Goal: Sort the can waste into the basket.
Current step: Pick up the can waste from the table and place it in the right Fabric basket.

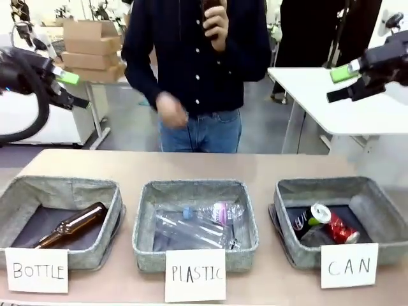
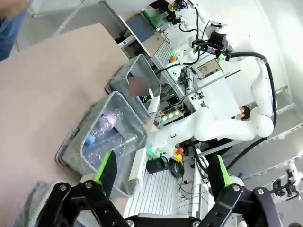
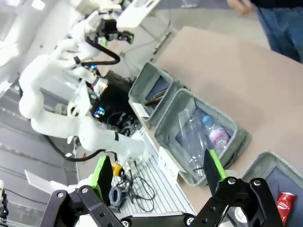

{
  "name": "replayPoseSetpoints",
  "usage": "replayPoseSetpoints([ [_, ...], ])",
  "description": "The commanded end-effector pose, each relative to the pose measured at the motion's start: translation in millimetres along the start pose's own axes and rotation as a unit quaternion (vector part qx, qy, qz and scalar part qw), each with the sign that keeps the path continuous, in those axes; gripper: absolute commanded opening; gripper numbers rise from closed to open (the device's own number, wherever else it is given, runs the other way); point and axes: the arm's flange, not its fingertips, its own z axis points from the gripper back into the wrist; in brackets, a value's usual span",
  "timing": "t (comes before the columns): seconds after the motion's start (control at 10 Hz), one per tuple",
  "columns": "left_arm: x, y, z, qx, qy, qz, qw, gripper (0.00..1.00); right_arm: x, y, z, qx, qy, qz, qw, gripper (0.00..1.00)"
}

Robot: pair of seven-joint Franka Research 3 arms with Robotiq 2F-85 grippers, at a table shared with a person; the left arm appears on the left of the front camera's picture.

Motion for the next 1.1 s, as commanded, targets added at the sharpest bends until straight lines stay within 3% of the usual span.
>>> replayPoseSetpoints([
  [0.0, 20.9, -6.9, -14.0, 0.014, 0.011, -0.020, 1.000, 1.00, -9.9, 1.5, 3.1, 0.016, 0.007, 0.006, 1.000, 1.00],
  [1.0, 20.9, -6.9, -14.0, 0.014, 0.011, -0.020, 1.000, 1.00, -9.9, 1.5, 3.1, 0.016, 0.007, 0.006, 1.000, 1.00],
])
